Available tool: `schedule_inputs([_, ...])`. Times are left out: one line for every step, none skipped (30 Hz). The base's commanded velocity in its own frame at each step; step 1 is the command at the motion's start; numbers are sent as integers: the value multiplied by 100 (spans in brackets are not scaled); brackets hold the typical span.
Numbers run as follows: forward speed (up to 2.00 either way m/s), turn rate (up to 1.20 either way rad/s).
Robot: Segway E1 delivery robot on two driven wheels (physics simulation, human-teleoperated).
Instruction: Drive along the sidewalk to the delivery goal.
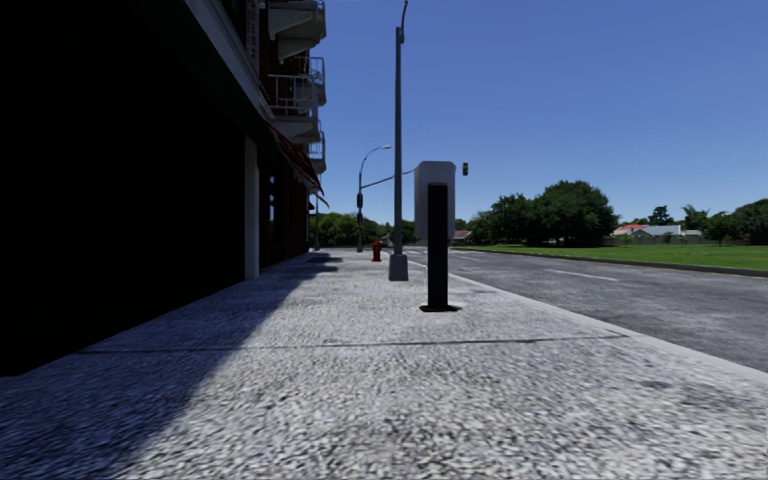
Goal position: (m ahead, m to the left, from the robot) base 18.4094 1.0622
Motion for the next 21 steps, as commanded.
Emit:
schedule_inputs([200, 32])
schedule_inputs([200, 32])
schedule_inputs([200, 32])
schedule_inputs([200, 33])
schedule_inputs([200, 34])
schedule_inputs([200, 34])
schedule_inputs([200, 34])
schedule_inputs([200, 34])
schedule_inputs([200, 34])
schedule_inputs([200, 34])
schedule_inputs([200, 34])
schedule_inputs([200, 34])
schedule_inputs([200, 34])
schedule_inputs([200, 34])
schedule_inputs([200, 34])
schedule_inputs([200, 34])
schedule_inputs([200, 34])
schedule_inputs([200, 34])
schedule_inputs([200, 0])
schedule_inputs([200, 0])
schedule_inputs([200, 0])
